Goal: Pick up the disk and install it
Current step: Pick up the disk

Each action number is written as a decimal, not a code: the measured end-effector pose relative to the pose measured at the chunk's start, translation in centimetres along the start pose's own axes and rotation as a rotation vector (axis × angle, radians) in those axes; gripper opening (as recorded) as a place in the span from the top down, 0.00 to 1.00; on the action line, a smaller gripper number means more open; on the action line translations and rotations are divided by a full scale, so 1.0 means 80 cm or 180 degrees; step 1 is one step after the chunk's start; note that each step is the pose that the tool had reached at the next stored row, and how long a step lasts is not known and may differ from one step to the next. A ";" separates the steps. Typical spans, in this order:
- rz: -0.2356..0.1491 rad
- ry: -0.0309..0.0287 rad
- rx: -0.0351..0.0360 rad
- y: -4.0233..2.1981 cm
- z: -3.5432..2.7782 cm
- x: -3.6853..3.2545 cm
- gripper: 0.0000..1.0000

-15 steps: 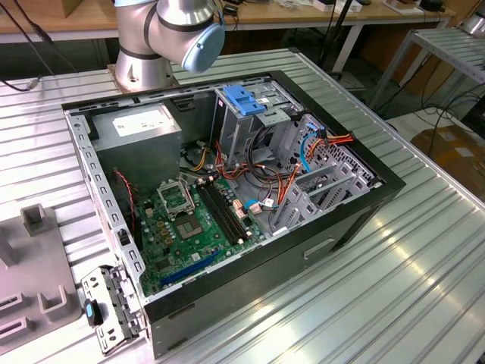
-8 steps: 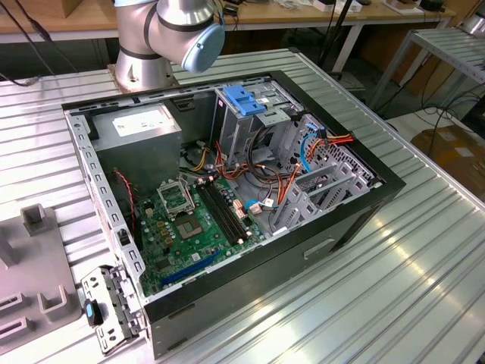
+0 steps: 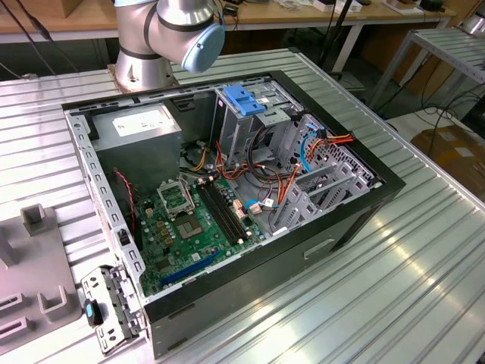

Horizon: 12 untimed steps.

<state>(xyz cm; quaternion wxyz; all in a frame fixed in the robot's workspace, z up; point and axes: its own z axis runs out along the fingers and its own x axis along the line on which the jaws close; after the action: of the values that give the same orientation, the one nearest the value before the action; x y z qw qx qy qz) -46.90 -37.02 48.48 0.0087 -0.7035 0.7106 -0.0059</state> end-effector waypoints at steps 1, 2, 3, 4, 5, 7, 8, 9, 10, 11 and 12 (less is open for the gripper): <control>0.0000 0.0000 0.0000 0.0000 -0.0015 0.0000 0.63; 0.0000 0.0000 0.0001 0.0000 -0.0029 0.0000 0.63; 0.0000 0.0000 0.0000 -0.0001 -0.0045 0.0000 0.63; 0.0000 0.0000 0.0000 -0.0001 -0.0058 0.0000 0.63; 0.0000 0.0000 0.0000 -0.0001 -0.0071 0.0000 0.63; 0.0000 0.0000 0.0000 -0.0001 -0.0100 0.0000 0.63; 0.0000 0.0000 0.0001 -0.0002 -0.0118 0.0000 0.63; 0.0000 0.0000 0.0001 -0.0002 -0.0132 0.0000 0.63; 0.0000 0.0000 0.0001 -0.0002 -0.0147 0.0000 0.63; 0.0000 0.0000 0.0001 -0.0003 -0.0161 0.0000 0.63; 0.0000 0.0000 0.0001 -0.0003 -0.0176 -0.0001 0.63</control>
<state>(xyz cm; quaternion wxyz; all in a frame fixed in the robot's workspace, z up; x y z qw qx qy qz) -46.91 -37.02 49.89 0.0088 -0.7036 0.7106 -0.0059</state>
